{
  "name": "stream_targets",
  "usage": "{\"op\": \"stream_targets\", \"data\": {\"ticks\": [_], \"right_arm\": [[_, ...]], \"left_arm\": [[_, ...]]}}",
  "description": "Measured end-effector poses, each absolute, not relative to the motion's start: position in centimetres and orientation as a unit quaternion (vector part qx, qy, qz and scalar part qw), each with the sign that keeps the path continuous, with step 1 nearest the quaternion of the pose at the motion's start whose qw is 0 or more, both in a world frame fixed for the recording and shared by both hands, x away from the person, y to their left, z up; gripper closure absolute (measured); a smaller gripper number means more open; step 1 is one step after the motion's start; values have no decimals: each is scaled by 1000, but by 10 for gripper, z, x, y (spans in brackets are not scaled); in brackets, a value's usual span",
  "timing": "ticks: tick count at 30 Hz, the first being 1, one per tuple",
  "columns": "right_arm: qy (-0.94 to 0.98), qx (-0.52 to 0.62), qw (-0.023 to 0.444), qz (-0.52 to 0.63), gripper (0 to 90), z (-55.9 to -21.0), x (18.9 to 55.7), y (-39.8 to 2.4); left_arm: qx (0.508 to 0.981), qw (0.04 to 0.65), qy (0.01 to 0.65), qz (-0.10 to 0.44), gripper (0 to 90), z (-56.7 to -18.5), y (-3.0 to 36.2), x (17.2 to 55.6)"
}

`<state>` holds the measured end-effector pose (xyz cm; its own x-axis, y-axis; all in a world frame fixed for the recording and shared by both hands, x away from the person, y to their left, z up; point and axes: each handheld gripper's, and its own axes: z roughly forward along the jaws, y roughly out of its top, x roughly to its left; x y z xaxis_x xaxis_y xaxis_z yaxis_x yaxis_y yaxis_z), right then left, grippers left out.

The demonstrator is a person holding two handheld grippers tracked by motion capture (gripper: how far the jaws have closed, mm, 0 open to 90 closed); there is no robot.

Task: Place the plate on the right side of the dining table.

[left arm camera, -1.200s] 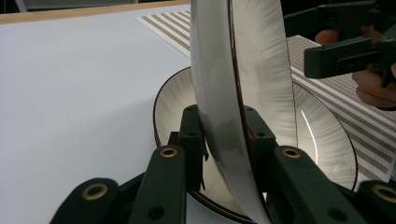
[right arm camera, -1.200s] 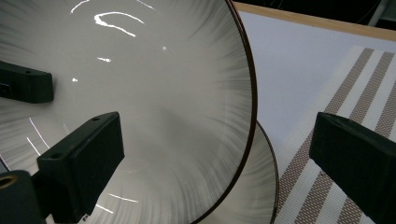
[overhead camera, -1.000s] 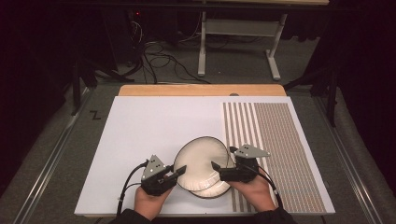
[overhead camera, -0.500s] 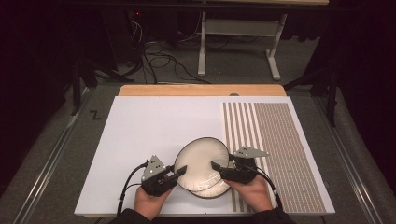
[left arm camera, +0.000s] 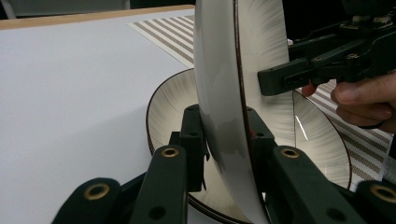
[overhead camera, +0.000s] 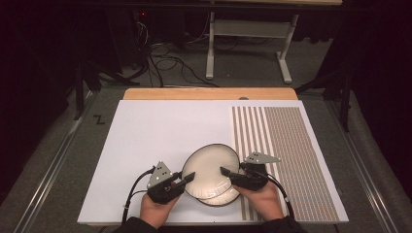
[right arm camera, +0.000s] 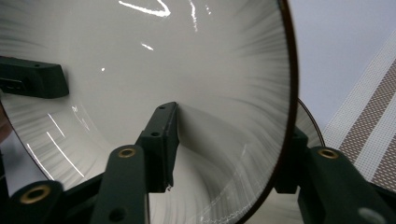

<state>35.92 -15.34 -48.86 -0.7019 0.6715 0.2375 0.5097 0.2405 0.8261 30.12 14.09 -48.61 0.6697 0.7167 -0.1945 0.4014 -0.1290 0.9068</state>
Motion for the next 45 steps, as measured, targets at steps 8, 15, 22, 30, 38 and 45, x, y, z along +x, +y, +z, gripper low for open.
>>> {"op": "stream_targets", "data": {"ticks": [8, 15, 22, 30, 38, 45], "right_arm": [[772, 373, 89, 507, 667, -482, 355, -163], [765, 369, 95, 519, 730, -477, 348, -168], [760, 361, 109, 529, 768, -471, 343, -168], [759, 356, 124, 530, 795, -464, 337, -169], [756, 353, 134, 535, 808, -457, 333, -173], [753, 350, 146, 538, 816, -451, 330, -179]], "left_arm": [[734, 540, 386, 142, 779, -485, 142, 301], [731, 540, 392, 141, 776, -484, 143, 300], [723, 545, 400, 142, 758, -482, 146, 300], [718, 548, 403, 146, 742, -480, 145, 301], [714, 556, 399, 147, 741, -477, 142, 300], [716, 555, 397, 150, 738, -473, 135, 302]]}}
